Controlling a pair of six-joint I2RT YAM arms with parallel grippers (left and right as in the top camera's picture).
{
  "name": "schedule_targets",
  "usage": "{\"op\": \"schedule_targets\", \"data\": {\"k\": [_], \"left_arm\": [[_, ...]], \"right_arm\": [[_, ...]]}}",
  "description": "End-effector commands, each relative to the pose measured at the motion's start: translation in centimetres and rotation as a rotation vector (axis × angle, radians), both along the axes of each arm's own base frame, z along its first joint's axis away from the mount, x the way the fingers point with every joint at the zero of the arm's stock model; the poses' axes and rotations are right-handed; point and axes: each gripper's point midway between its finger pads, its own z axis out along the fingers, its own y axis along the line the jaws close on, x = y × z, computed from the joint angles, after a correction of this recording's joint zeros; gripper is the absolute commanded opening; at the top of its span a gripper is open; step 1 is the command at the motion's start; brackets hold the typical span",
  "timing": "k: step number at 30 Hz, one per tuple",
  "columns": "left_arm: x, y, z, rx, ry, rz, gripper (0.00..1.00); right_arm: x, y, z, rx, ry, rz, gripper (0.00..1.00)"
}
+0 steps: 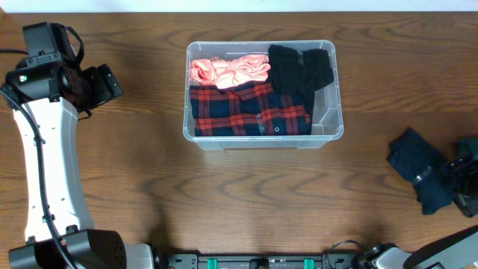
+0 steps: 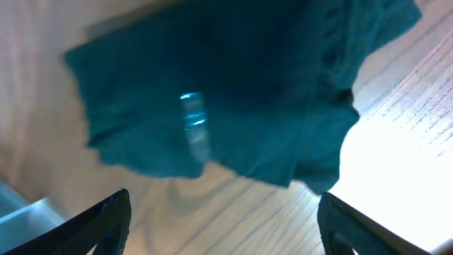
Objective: Pack container
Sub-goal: 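Move the right gripper to the dark green garment and grasp it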
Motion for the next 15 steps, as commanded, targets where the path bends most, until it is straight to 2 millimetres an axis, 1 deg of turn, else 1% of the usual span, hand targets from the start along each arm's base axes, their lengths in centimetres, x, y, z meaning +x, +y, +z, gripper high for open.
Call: {"op": "schedule_targets", "data": {"k": [1,4,6,13,15], "left_arm": [[-0.1,0.3,-0.1,-0.003,0.0,0.022,0.98],[-0.1,0.3,-0.1,-0.003,0.001,0.022,0.98],[-0.1,0.3,-0.1,-0.003,0.0,0.022,0.98],[-0.1,0.3,-0.1,-0.003,0.0,0.022,0.98],[-0.1,0.3,-0.1,-0.003,0.0,0.022,0.98]], "right_arm": [[-1.3,0.1,-1.8,-0.007,0.042,-0.056,0.8],[-2.8,0.0,-3.5,-0.025,0.108,-0.114,0.79],[-3.6,-0.2,-4.2,-0.038,0.141,-0.15,0.79],[-4.6,-0.6,-6.5,-0.088,0.154,-0.189,0.78],[-4.6,-0.8,-7.1,-0.108,0.143,-0.195,0.79]]}}
